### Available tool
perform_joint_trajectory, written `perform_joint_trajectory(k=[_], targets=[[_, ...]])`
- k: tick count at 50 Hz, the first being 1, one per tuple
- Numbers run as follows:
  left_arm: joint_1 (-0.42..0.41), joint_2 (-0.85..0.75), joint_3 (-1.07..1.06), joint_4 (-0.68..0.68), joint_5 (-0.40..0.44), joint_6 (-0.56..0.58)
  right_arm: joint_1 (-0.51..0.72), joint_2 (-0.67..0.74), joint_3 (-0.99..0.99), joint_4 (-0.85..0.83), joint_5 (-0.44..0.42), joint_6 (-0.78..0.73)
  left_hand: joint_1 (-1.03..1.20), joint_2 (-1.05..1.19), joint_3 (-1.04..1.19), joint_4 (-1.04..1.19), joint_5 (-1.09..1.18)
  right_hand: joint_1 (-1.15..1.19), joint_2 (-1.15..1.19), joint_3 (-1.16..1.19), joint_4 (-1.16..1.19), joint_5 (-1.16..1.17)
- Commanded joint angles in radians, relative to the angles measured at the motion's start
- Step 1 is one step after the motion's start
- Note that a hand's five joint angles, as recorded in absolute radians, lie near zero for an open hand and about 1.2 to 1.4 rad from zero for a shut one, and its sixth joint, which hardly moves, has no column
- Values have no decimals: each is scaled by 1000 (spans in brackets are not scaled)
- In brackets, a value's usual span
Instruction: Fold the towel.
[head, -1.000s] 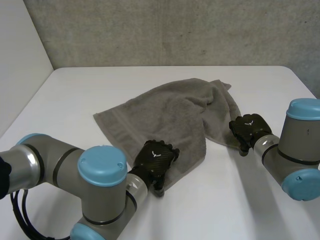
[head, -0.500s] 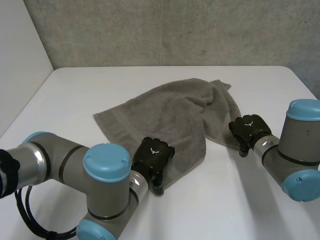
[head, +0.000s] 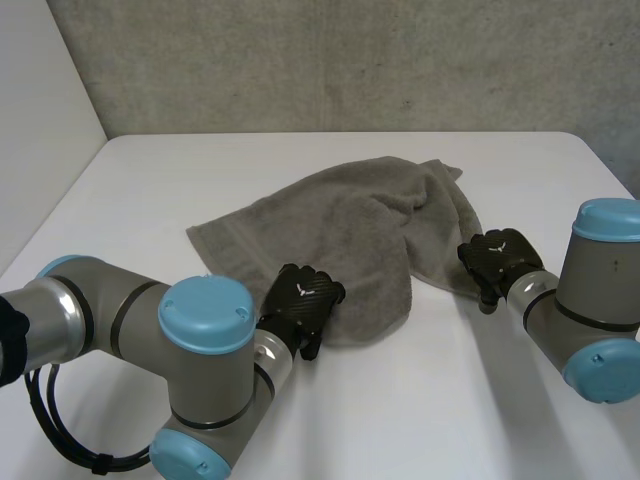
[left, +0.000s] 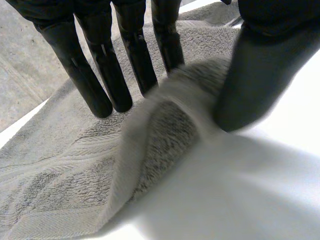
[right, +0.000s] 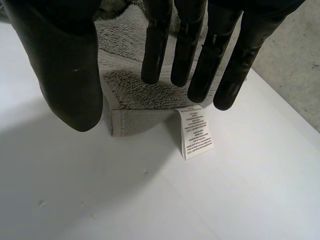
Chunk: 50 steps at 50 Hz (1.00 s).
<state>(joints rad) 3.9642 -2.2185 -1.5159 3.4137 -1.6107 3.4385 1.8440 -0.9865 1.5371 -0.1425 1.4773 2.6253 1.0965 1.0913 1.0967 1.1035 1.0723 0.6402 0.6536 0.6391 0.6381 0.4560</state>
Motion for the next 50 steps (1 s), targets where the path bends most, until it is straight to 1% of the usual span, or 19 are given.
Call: perform_joint_trajectory(k=[1,8,16,21,28,34,50], targets=[[3,2,-1,-13,0,5,0,3,-8,0,1,1,299,304,298,291,148,-6,-20,-5,-4,3],[13,20,-7,-22,0,5,0,37,-31,0,0,2,300,305,300,293,149,3,-11,4,5,12],[76,71,-20,-21,-2,-4,0,101,-90,0,1,2,300,305,300,293,149,11,-2,12,14,21],[92,79,-26,-21,-2,-7,-2,117,-114,-2,3,2,300,305,300,293,149,32,18,33,34,42],[92,79,-29,-21,-2,-7,0,126,-138,-5,3,6,300,305,300,293,149,41,27,42,43,50],[92,79,-30,-21,-2,-7,6,161,-160,-5,8,6,300,305,300,293,149,67,54,68,69,77],[92,79,-32,-21,-2,-7,6,163,-189,-19,8,6,300,305,300,293,149,117,104,118,119,127]])
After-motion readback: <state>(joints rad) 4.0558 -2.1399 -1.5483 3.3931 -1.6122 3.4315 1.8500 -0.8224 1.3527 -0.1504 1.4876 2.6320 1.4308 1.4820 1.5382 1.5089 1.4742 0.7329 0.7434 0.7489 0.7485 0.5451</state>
